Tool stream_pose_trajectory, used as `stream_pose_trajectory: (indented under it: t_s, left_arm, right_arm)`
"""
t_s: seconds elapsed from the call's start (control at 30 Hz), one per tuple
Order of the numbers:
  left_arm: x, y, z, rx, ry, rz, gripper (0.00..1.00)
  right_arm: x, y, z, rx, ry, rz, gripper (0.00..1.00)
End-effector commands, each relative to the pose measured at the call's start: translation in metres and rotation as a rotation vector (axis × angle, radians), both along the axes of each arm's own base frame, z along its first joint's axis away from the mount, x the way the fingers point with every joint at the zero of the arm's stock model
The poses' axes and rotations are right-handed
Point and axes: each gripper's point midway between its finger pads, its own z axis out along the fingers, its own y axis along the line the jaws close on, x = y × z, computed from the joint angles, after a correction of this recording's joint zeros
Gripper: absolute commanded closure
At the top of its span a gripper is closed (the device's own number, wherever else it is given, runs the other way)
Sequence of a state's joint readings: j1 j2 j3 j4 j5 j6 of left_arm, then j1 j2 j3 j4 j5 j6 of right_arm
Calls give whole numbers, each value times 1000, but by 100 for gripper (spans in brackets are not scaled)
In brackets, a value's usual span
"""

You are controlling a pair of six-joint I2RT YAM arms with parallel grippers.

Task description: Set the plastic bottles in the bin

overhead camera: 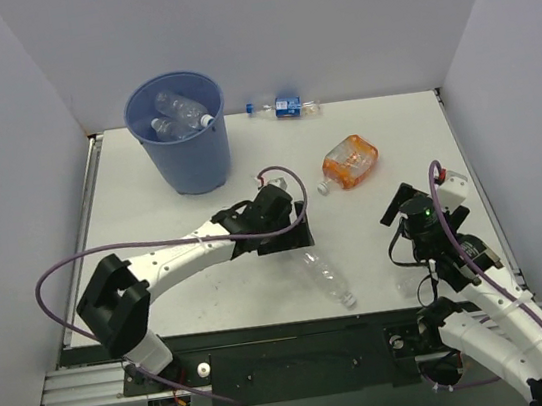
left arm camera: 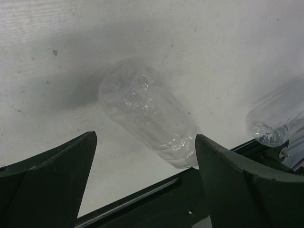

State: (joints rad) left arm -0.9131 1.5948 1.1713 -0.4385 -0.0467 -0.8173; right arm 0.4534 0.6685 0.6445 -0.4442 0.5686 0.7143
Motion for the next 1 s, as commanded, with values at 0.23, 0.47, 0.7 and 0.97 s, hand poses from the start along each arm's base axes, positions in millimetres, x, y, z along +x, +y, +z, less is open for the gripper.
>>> stream_pose_trajectory:
  t_s: [0.23,0.47,0.7,0.97]
  left_arm:
    - [10,-34,-40,-56,187,164,3]
    - [20,-39,-51,-68,198,188,29]
    - [76,-1,37,-87,-29,216,74]
    - [146,87,250,-146,-602,153,99]
  right_arm:
    - [-1,-3,2,-15,-12,-10,5]
    - [-6,-7,3,-21,-17,-18,5]
    - [-7,-8,7,-20,-25,-18,5]
    - [-8,-9,9,-12,-40,-21,5]
